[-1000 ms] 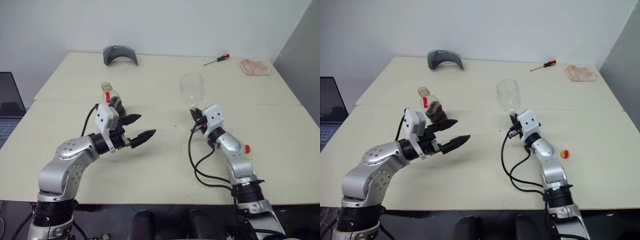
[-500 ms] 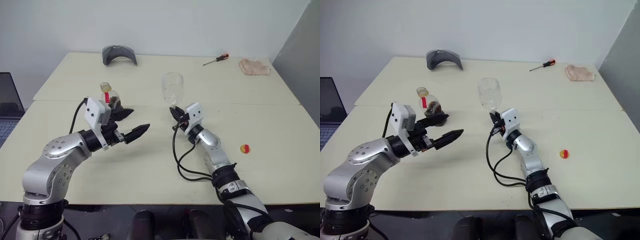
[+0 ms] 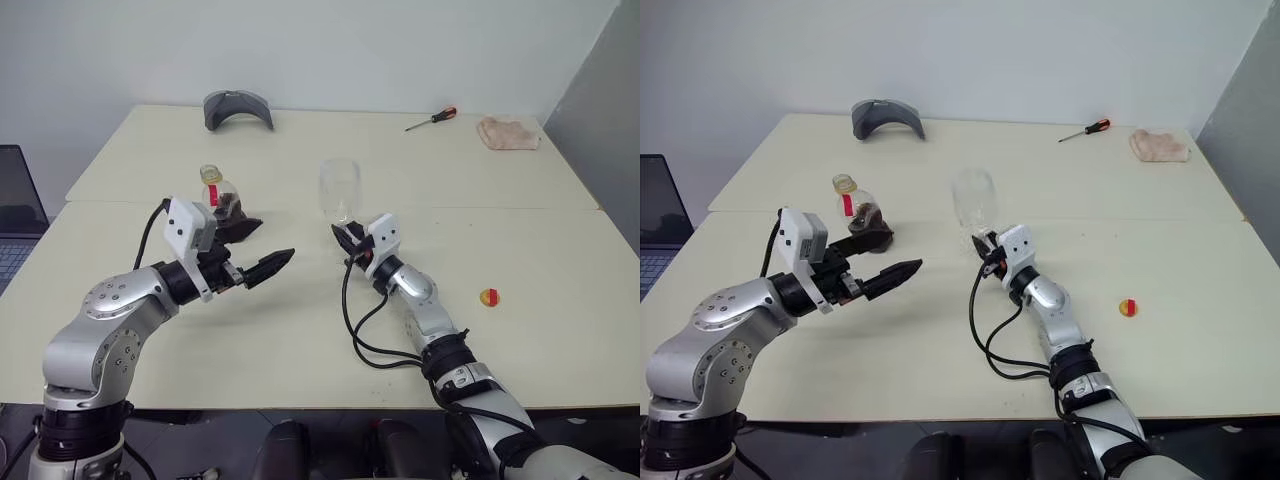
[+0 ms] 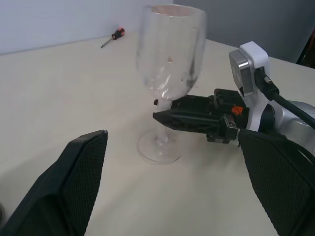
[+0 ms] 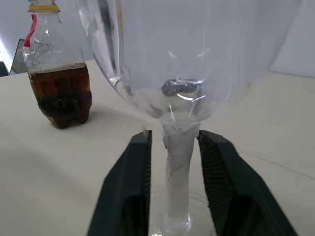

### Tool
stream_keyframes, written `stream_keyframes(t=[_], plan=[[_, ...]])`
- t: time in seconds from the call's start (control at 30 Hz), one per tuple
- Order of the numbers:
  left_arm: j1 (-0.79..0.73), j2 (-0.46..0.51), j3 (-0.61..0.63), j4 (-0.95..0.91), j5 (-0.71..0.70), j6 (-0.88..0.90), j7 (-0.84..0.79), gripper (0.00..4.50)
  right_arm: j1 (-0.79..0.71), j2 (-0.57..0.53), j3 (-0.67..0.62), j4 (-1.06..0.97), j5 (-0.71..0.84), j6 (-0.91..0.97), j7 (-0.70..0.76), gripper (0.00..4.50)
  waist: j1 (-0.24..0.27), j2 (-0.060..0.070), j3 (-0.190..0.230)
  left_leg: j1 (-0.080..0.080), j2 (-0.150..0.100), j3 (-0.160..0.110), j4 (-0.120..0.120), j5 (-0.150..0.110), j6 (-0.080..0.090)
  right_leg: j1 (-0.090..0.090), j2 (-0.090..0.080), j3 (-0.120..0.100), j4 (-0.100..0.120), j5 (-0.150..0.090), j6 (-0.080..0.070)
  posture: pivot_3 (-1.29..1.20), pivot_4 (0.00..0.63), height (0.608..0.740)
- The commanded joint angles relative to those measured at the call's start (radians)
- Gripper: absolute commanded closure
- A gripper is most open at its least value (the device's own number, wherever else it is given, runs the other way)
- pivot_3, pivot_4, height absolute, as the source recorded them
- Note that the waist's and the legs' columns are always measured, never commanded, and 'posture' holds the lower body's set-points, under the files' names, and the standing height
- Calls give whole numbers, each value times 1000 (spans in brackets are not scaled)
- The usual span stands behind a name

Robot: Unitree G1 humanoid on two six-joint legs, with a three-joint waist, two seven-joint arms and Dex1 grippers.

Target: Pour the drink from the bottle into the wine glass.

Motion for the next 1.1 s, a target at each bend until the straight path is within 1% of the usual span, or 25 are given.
stream_keyframes(t=[0.03,0.17,0.2,0.37,0.5,0.63,0.8,0.87,0.93,0.97,1.03,1.1], plan=[[-40,0,7,-16,-21,-32,-18,0,1,-3,5,-30,10,-22,24,1586,0,0,0,0,0,0,0,0,0,0,0,0,0,0,0,0,150,740],[-55,6,10,-14,-24,-33,-23,0,3,-7,6,-34,11,-17,33,156,0,0,0,0,0,0,0,0,0,0,0,0,0,0,0,0,150,740],[-55,8,10,-13,-22,-34,-25,0,4,-7,6,-35,12,-15,36,40,0,0,0,0,0,0,0,0,0,0,0,0,0,0,0,0,150,740],[-61,15,6,-15,-16,-39,-28,0,16,-14,10,-52,10,0,47,40,0,0,0,0,0,0,0,0,0,0,0,0,0,0,0,0,150,740],[-75,15,0,-21,-12,-46,-29,0,50,-43,13,-114,15,44,64,40,0,0,0,0,0,0,0,0,0,0,0,0,0,0,0,0,150,740],[-89,12,-6,-27,-6,-57,-25,0,132,-114,21,-294,31,152,110,40,4,0,0,0,0,0,0,0,0,0,0,0,0,0,0,0,150,740],[-94,8,-12,-32,-3,-67,-16,0,218,-210,26,-533,35,328,123,40,3,0,0,0,0,0,0,0,0,0,0,0,0,0,0,0,150,740],[-85,2,-18,-29,8,-81,-11,0,295,-306,59,-676,43,433,206,40,3,0,0,0,0,0,0,0,0,0,0,0,0,0,0,0,150,740],[-62,-19,-23,-19,32,-101,17,0,370,-412,92,-817,48,506,286,40,4,0,0,0,0,0,-1,0,0,0,0,0,-1,0,0,0,150,740],[-41,-37,-25,-10,53,-120,41,0,392,-446,83,-886,64,548,292,40,4,0,0,0,0,0,-1,0,0,0,0,0,-2,0,0,0,150,740],[-9,-76,-25,4,95,-156,96,0,415,-490,56,-999,121,631,302,40,4,0,0,0,-1,1,-1,0,0,0,-1,0,-2,0,0,0,150,740],[11,-107,-24,12,134,-189,138,0,425,-512,34,-1070,166,688,306,40,-1,0,0,0,1,1,0,0,0,0,0,0,-1,0,0,0,150,740]])
